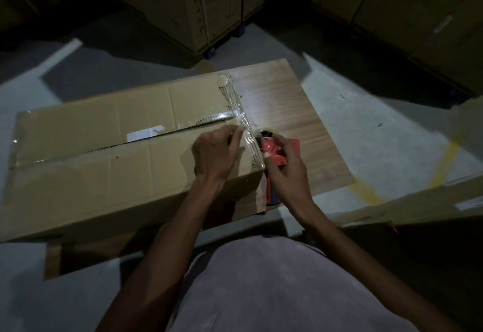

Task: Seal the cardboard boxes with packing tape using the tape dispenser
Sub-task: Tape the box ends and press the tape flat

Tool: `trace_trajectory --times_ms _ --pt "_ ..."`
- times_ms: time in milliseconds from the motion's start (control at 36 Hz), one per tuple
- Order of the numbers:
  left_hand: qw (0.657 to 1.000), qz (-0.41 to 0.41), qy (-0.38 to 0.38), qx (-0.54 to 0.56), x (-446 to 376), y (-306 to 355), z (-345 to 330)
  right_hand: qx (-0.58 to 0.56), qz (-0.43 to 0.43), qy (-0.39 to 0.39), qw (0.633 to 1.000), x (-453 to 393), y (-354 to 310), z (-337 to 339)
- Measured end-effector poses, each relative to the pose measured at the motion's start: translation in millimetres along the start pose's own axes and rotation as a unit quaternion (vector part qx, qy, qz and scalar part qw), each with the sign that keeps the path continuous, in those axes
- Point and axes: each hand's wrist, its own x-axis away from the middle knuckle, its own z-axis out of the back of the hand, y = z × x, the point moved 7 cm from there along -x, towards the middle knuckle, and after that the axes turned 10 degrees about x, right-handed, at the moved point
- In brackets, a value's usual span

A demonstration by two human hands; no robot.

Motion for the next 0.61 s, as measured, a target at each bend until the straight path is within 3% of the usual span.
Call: trace_trajectory --times_ms 111,194,361,611 --pt "0.994 -0.019 0.073 -0.073 -7 -3 2 0.112 0.075 -0.087 0.987 5 -11 -23" --pt "0.990 0.016 0.013 -0.138 -10 -13 -14 0.136 0.080 -0.149 0.976 9 -4 -40" --pt "0.976 0.090 -0.100 -0.171 -8 -34 -34 -0.028 0.010 -0.208 0.978 14 15 -47" --pt "0.968 0.102 -0.135 -0.183 -10 -35 -36 -0.076 -0.066 -0.183 0.978 -6 6 -35"
